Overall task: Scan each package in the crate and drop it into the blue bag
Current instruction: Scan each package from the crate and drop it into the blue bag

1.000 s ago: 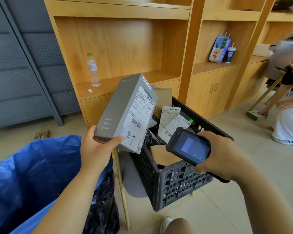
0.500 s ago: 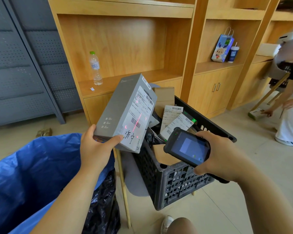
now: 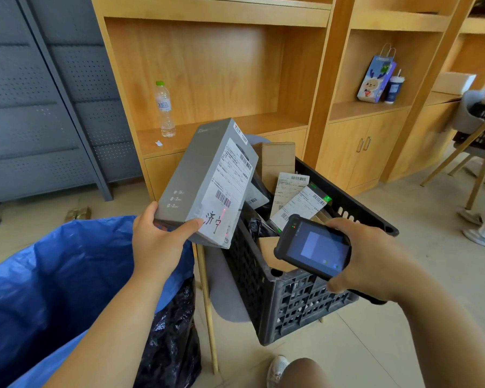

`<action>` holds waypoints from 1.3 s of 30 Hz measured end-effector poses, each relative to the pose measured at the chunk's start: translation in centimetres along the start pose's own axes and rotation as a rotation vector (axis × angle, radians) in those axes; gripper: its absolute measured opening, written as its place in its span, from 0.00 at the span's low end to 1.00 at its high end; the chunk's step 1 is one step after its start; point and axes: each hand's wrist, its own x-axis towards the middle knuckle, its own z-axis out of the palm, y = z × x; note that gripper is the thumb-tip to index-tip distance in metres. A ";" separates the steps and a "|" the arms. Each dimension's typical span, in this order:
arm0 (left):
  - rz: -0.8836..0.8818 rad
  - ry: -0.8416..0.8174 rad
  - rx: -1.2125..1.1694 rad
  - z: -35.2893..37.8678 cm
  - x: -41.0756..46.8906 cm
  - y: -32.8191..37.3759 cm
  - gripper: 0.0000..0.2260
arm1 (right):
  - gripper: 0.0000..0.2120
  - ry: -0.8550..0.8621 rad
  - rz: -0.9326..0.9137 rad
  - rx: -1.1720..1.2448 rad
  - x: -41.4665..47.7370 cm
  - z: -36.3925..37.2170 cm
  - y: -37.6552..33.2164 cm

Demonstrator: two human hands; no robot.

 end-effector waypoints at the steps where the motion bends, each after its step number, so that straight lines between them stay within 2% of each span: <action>1: 0.000 0.004 -0.004 0.0 0.0 0.0 0.26 | 0.44 -0.003 0.002 -0.001 0.0 0.0 0.0; 6: 0.002 0.014 0.010 0.1 0.0 0.1 0.27 | 0.45 0.027 0.002 0.034 -0.2 0.0 -0.1; 9: -0.004 0.023 0.006 0.0 -0.1 0.1 0.31 | 0.44 0.054 -0.004 0.044 -0.1 0.1 -0.1; 14: -0.019 0.057 -0.021 -1.6 -0.2 -0.3 0.28 | 0.41 0.109 -0.014 0.078 0.3 0.7 -0.9; 17: -0.062 0.126 -0.033 -4.1 -0.1 -1.4 0.35 | 0.44 0.113 -0.039 0.054 1.3 1.4 -2.3; 21: -0.098 0.256 -0.040 -8.4 -0.2 -3.1 0.33 | 0.45 0.081 -0.104 0.070 2.9 2.5 -5.1; 23: -0.093 0.320 0.024 -10.6 -0.4 -4.0 0.32 | 0.46 0.067 -0.138 0.088 3.6 2.9 -6.5; 26: -0.110 0.379 0.289 -13.4 -0.2 -5.7 0.32 | 0.46 0.035 -0.179 0.099 4.3 3.5 -8.2; 28: -0.188 0.315 0.492 -14.5 0.1 -7.0 0.30 | 0.46 0.007 -0.196 0.104 4.5 3.8 -8.9; 31: -0.321 0.096 0.708 -15.1 0.2 -8.8 0.26 | 0.47 0.000 -0.194 0.093 4.5 4.1 -9.2; 36: -0.384 -0.158 0.665 -13.2 -0.4 -8.9 0.19 | 0.46 -0.001 -0.153 0.070 4.2 3.9 -8.0; 39: -0.348 -0.272 0.693 -10.5 0.1 -7.2 0.15 | 0.44 0.009 -0.115 0.064 4.2 3.2 -6.6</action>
